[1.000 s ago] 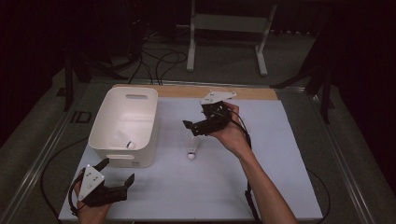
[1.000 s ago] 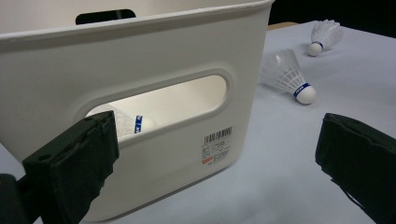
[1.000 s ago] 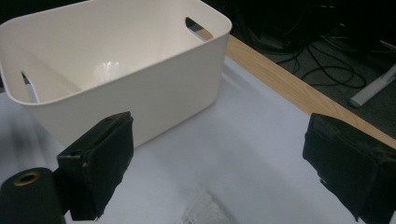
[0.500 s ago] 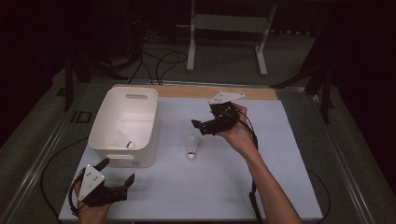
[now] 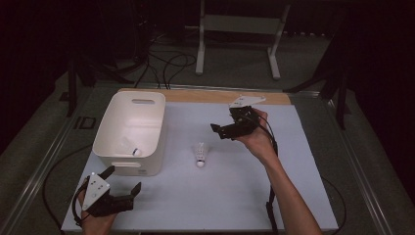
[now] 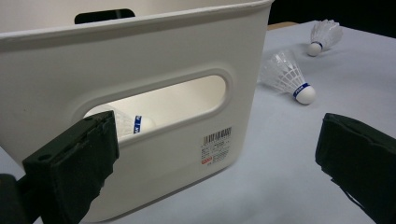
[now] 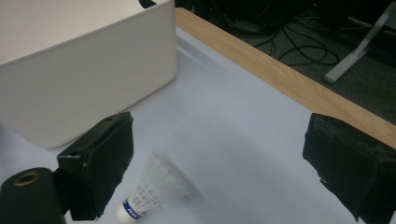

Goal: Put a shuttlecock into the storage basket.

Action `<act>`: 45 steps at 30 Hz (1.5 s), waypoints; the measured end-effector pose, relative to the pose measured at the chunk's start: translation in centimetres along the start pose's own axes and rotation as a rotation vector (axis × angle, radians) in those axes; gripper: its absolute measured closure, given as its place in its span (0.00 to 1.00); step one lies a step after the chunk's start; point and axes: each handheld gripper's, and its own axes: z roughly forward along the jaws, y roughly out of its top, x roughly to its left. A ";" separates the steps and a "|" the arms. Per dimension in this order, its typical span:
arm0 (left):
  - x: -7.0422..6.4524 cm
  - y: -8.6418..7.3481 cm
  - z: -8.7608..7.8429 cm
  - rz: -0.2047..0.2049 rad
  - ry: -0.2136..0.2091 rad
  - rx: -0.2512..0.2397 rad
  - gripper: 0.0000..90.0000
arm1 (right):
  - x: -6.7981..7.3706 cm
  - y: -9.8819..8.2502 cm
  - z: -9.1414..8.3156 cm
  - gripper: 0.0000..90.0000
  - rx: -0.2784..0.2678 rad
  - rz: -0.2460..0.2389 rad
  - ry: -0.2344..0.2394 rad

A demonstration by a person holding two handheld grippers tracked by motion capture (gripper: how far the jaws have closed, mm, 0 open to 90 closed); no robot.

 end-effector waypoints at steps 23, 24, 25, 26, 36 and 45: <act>0.1 0.0 -0.1 -0.002 0.005 -0.001 0.00 | -2.3 -2.2 -0.6 0.09 0.015 0.047 -0.042; 0.1 0.0 -0.1 -0.001 0.006 -0.001 0.00 | -2.3 -2.3 -0.6 0.09 0.016 0.046 -0.043; 0.1 0.0 -0.1 -0.002 0.006 -0.001 0.00 | -2.4 -2.4 -0.6 0.09 0.016 0.049 -0.047; 0.1 0.0 -0.1 -0.002 0.006 -0.002 0.00 | -2.5 -2.6 -0.6 0.09 0.015 0.053 -0.049; 0.1 0.0 -0.2 -0.002 0.007 -0.002 0.00 | -3.4 -3.6 -1.0 0.09 0.024 0.073 -0.068; 0.1 0.0 -0.2 -0.003 0.006 -0.002 0.00 | -4.1 -4.4 -1.4 0.09 0.035 0.089 -0.080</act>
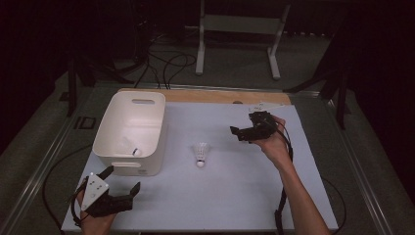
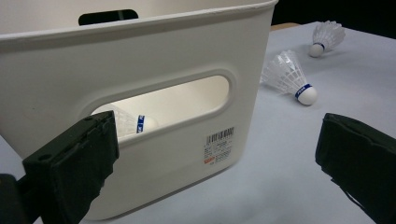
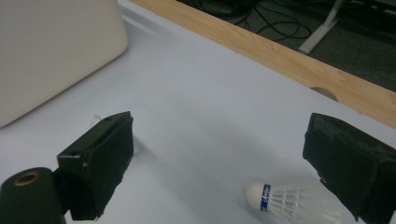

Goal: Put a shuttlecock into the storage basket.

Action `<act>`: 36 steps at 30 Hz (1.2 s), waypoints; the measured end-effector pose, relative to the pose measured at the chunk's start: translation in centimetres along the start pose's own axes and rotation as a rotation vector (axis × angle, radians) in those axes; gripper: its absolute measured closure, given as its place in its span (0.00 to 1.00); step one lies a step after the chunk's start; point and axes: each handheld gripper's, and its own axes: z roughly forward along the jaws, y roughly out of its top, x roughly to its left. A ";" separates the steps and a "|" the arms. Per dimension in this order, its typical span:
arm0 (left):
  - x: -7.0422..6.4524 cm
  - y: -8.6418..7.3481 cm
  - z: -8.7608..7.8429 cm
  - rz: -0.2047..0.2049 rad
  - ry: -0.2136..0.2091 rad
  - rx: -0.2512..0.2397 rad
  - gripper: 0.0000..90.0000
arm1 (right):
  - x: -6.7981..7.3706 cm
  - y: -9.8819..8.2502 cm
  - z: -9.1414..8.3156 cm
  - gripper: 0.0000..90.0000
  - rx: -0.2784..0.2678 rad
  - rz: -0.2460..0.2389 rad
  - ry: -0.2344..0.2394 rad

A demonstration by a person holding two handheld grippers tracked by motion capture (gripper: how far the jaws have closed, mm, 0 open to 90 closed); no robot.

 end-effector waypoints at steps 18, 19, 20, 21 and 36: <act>0.0 0.0 0.0 0.000 -0.001 0.001 0.00 | -1.6 -1.5 0.2 0.09 0.028 0.024 -0.038; 0.0 0.0 0.0 0.000 -0.002 0.001 0.00 | -1.7 -1.7 0.2 0.09 0.035 0.026 -0.038; 0.0 0.0 0.0 0.000 -0.002 0.001 0.00 | -1.8 -1.8 0.3 0.09 0.042 0.026 -0.045; 0.0 0.0 0.1 0.000 -0.002 0.001 0.00 | -1.9 -1.9 0.3 0.09 0.046 0.027 -0.048; 0.0 0.0 0.1 0.000 -0.002 0.000 0.00 | -3.5 -2.9 0.8 0.09 0.079 0.065 -0.064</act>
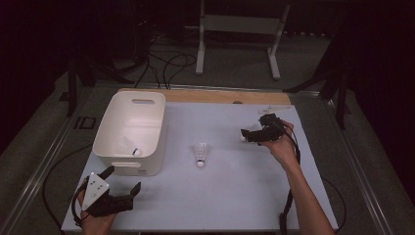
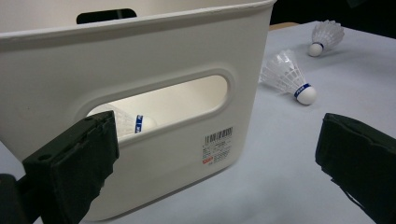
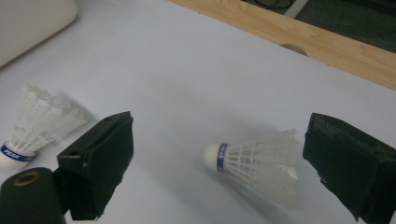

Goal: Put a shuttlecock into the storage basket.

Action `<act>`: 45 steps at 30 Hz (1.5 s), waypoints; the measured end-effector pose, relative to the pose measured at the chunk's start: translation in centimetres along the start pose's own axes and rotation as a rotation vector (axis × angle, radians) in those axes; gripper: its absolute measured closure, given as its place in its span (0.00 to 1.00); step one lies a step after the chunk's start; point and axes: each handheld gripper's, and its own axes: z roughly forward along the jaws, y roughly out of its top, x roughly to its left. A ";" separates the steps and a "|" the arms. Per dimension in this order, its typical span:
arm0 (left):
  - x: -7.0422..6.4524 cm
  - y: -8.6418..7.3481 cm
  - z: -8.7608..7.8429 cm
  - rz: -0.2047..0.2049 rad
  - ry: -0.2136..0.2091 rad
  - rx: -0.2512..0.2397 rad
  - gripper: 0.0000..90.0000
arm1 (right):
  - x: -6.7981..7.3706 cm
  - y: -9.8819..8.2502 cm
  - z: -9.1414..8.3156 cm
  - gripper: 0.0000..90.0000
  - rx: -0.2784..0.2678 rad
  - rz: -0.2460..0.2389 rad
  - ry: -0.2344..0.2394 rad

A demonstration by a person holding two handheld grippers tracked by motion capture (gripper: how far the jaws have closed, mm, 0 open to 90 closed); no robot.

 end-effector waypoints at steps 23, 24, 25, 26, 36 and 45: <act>0.0 0.0 -0.1 0.001 0.002 0.000 0.00 | -1.5 -1.4 1.4 0.09 0.027 0.044 -0.020; 0.0 0.0 -0.1 0.000 0.002 0.000 0.00 | -1.6 -1.5 1.5 0.09 0.030 0.048 -0.019; 0.0 0.0 -0.1 0.000 0.003 -0.001 0.00 | -1.6 -1.6 1.6 0.09 0.032 0.050 -0.020; 0.0 0.0 -0.1 -0.001 0.003 -0.001 0.00 | -1.7 -1.7 1.7 0.09 0.033 0.052 -0.020; 0.0 0.0 -0.1 -0.001 0.002 -0.001 0.00 | -2.4 -2.3 2.3 0.09 0.051 0.083 -0.025; 0.0 0.0 -0.1 0.000 0.001 0.000 0.00 | -2.8 -2.6 3.0 0.09 0.069 0.108 -0.022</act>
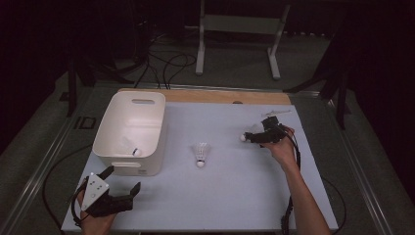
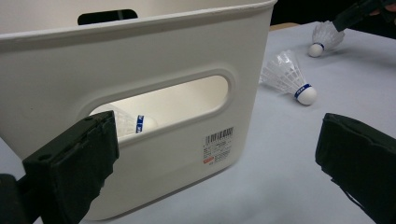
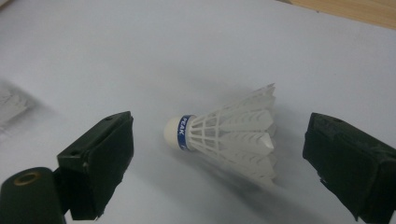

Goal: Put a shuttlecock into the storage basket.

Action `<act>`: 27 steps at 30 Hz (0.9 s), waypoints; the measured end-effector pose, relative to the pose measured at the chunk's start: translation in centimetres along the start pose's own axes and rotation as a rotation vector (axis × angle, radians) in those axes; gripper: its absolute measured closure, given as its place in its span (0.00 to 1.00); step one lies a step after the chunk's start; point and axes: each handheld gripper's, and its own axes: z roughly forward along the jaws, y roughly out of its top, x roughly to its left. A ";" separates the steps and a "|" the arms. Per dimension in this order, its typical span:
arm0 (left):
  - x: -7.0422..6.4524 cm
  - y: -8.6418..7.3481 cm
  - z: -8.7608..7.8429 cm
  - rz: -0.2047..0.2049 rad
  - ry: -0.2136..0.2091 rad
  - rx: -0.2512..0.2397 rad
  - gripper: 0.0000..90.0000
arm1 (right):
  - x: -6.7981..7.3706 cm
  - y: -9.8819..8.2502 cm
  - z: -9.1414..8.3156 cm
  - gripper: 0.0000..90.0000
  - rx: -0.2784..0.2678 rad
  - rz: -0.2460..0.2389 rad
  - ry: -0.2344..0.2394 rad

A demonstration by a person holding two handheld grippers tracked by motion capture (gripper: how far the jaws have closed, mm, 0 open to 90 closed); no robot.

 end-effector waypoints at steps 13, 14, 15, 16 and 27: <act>0.0 0.0 0.0 0.000 0.000 0.000 0.00 | -0.3 -0.2 0.6 0.10 0.023 0.002 -0.006; 0.0 0.0 0.0 0.000 0.001 0.000 0.00 | -0.3 -0.2 0.7 0.12 0.029 0.002 -0.008; 0.0 0.0 0.0 0.001 0.001 0.001 0.00 | -0.4 -0.2 0.7 0.13 0.031 -0.001 -0.007; 0.0 0.0 0.0 0.000 0.001 0.000 0.00 | -0.4 -0.2 0.7 0.13 0.032 0.001 -0.006; 0.0 0.0 0.0 0.001 0.002 0.000 0.00 | -0.4 -0.5 0.8 0.30 0.054 -0.002 0.021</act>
